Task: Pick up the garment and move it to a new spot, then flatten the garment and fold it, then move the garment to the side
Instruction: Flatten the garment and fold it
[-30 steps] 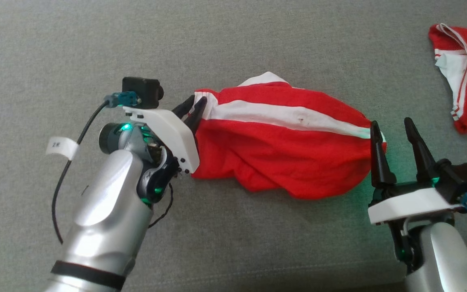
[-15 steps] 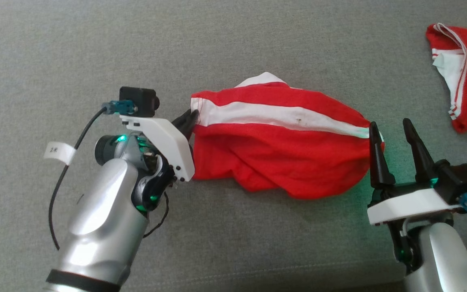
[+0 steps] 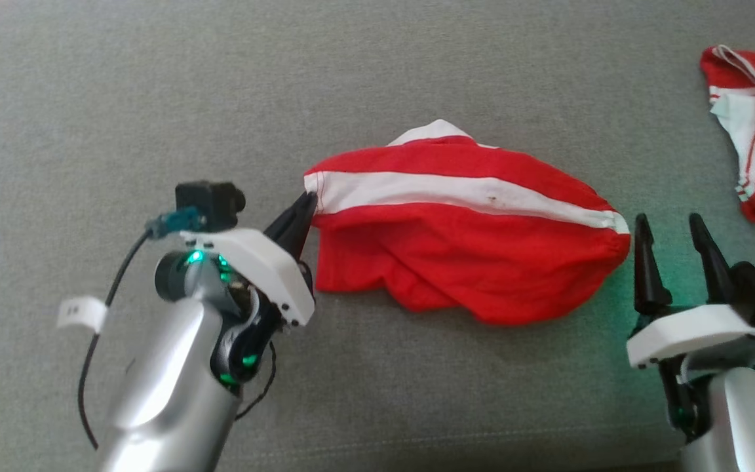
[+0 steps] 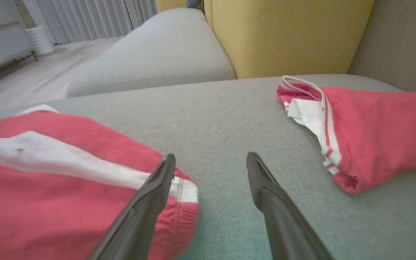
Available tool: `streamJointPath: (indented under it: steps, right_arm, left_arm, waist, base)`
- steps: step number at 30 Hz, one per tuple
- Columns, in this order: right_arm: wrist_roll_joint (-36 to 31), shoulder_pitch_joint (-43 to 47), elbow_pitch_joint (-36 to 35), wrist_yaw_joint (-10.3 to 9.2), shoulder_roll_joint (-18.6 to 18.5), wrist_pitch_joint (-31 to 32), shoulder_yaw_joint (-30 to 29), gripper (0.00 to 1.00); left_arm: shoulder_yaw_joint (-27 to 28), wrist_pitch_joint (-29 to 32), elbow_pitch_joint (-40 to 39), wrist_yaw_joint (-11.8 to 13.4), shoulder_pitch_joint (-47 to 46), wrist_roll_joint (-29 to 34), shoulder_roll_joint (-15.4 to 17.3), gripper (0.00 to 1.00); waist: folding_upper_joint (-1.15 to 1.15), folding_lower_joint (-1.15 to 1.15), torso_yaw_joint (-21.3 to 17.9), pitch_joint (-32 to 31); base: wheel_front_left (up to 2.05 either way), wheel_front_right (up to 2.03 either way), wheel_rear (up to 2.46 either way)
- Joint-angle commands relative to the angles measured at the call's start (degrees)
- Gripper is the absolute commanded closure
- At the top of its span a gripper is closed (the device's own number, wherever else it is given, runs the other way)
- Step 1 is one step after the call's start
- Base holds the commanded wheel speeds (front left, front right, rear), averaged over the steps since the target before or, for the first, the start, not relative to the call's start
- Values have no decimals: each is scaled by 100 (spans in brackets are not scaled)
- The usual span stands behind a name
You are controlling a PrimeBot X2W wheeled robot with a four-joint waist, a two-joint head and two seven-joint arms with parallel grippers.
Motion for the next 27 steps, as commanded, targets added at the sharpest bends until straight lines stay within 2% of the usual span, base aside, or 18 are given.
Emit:
streamJointPath:
  steps: [1, 10, 21, 22, 25, 27]
  right_arm:
    - [-105, -198, -118, 37, -26, 93, 55, 0]
    - [-71, -484, 292, 37, -26, 727, 74, 0]
    - [307, -841, 917, 37, -33, 1221, 581, 0]
    - [345, -871, 950, 37, -50, 1224, 614, 5]
    - [404, -942, 1045, 37, -107, 1206, 697, 39]
    - [429, -995, 1106, 37, -147, 1190, 772, 53]
  left_arm:
    - [222, -89, -292, 43, -82, -6, 131, 100]
    - [162, -214, -487, 153, 159, -4, 89, 100]
    - [125, -259, -498, 202, 139, -4, 98, 100]
    - [124, -264, -494, 206, 138, -5, 101, 100]
    - [127, -279, -482, 217, 144, -14, 113, 100]
    - [127, -283, -476, 223, 148, -20, 123, 100]
  waist:
    - [0, 0, 40, 8]
    - [0, 0, 129, 49]
    - [0, 0, 120, 95]
    - [0, 0, 121, 96]
    - [0, 0, 125, 96]
    - [0, 0, 129, 100]
  base:
    - [0, 0, 0]
    - [0, 0, 0]
    - [0, 0, 0]
    - [0, 0, 0]
    - [0, 0, 0]
    - [0, 0, 0]
